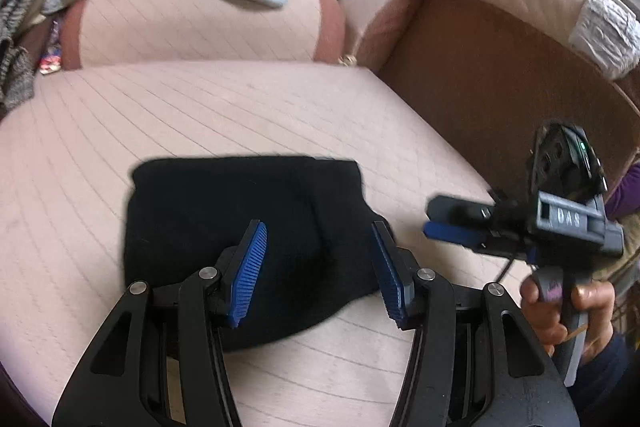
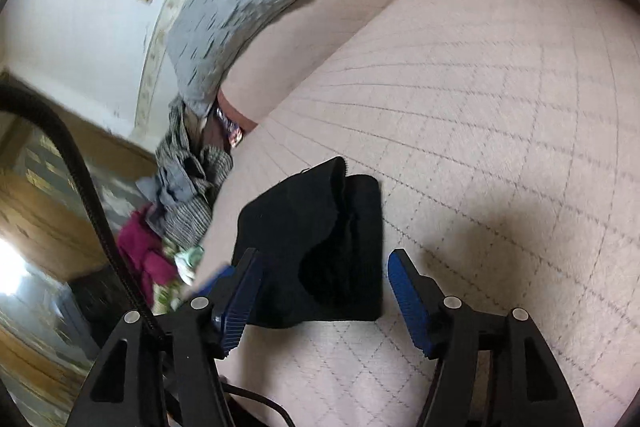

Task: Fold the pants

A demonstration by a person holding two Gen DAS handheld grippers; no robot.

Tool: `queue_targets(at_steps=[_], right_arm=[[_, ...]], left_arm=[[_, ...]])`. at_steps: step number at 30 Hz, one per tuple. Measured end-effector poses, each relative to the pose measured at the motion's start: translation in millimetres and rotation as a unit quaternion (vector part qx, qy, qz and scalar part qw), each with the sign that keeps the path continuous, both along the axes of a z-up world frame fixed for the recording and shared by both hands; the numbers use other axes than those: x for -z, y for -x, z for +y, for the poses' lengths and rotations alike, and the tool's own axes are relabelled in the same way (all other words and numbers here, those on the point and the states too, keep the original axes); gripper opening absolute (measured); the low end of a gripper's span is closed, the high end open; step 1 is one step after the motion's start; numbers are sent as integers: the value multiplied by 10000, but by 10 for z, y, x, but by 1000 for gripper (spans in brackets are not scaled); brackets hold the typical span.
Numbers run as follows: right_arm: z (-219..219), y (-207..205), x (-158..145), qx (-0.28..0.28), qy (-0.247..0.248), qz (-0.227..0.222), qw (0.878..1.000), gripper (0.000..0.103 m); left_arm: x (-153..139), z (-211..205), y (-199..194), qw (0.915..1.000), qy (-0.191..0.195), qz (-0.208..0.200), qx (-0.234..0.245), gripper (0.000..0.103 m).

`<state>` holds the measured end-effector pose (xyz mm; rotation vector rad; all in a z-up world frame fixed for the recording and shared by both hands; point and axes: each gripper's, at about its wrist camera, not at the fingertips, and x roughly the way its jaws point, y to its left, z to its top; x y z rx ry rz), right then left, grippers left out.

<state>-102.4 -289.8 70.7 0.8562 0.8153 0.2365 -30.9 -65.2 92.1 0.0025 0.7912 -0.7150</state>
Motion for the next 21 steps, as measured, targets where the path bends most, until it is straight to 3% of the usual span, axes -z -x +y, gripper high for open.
queue_targets(at_steps=[9, 14, 19, 21], right_arm=[[8, -3, 5, -171, 12, -79, 9998, 63], [-38, -17, 22, -173, 144, -53, 9997, 63], [49, -46, -127, -85, 861, -43, 9962, 63], [106, -113, -149, -24, 1096, 23, 9940, 63]], left_arm=[[158, 205, -147, 9986, -139, 124, -486, 52], [71, 314, -234, 9985, -68, 4, -549, 52], [102, 482, -487, 9973, 94, 212, -702, 52], [138, 495, -583, 9972, -31, 293, -690, 52]])
